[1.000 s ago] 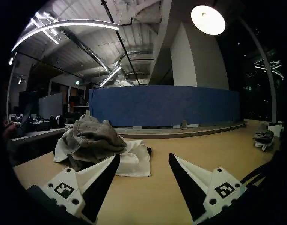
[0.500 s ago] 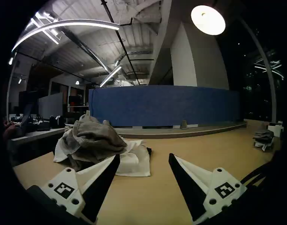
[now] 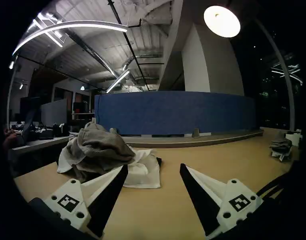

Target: Fold towel

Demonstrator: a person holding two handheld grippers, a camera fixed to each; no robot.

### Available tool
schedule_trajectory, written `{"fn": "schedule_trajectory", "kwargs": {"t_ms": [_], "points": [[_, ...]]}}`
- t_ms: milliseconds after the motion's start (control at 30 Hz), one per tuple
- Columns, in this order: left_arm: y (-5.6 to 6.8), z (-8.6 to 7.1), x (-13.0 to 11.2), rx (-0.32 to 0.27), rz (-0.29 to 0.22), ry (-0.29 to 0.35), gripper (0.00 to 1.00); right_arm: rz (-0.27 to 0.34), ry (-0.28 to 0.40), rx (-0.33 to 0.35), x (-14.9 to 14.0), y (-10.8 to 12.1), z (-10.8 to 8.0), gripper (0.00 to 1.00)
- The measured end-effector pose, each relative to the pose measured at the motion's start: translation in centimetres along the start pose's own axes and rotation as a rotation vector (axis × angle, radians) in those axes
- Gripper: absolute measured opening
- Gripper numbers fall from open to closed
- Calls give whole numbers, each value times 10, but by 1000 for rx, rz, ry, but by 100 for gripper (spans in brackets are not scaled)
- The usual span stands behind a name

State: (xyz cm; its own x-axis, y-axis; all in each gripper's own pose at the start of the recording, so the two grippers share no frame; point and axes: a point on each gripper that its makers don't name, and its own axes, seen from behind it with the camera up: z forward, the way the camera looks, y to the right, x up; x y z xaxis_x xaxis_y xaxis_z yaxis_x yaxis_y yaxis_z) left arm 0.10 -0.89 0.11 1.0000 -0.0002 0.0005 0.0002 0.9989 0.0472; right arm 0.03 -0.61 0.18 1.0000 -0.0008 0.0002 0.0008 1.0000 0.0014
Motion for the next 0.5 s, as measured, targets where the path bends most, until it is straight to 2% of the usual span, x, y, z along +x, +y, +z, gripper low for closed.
{"fn": "schedule_trajectory", "kwargs": {"t_ms": [500], "points": [[0,0,-2,0,0,0,96,0,0,0,0,1,0,100]]}}
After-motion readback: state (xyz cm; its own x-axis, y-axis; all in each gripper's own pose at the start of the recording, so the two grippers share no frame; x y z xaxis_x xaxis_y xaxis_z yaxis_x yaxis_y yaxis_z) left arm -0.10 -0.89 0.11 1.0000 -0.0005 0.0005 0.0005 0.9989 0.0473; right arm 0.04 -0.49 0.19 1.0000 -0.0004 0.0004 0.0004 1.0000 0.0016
